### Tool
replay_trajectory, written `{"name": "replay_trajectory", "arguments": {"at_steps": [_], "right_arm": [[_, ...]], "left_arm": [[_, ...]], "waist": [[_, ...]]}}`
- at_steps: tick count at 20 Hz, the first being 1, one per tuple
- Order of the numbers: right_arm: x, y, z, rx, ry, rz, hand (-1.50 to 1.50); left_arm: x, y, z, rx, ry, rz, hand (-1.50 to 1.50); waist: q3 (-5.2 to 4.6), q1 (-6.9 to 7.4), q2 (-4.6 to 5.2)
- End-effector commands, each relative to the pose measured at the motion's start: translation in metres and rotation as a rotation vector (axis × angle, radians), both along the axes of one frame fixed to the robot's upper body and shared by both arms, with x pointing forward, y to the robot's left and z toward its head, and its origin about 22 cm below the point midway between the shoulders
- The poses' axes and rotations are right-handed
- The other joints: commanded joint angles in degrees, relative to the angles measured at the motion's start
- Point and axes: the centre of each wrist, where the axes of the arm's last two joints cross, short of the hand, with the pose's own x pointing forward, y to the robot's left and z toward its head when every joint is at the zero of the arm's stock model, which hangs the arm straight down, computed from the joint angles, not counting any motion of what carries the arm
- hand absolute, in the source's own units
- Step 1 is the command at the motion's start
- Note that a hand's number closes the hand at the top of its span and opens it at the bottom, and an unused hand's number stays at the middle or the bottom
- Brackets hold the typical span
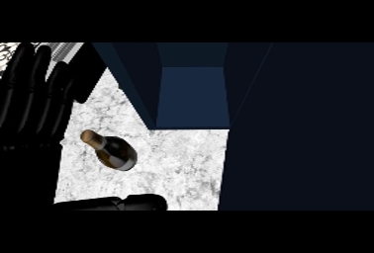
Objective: Pick up the wine, place it into the cabinet and close the cabinet
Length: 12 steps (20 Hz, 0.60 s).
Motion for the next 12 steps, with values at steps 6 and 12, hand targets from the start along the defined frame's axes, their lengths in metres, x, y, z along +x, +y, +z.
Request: {"name": "replay_trajectory", "arguments": {"at_steps": [6,12], "right_arm": [[-0.041,-0.012,0.033,0.042,-0.089,0.021,-1.5],[-0.039,-0.004,0.036,0.068,-0.094,0.0,-1.5]], "left_arm": [[0.015,0.043,-0.021,0.02,0.05,0.073,-1.5],[0.01,0.064,-0.032,0.036,0.072,0.087,-1.5]], "waist": [[-0.09,-0.29,0.24],[-0.1,0.16,0.05]]}}
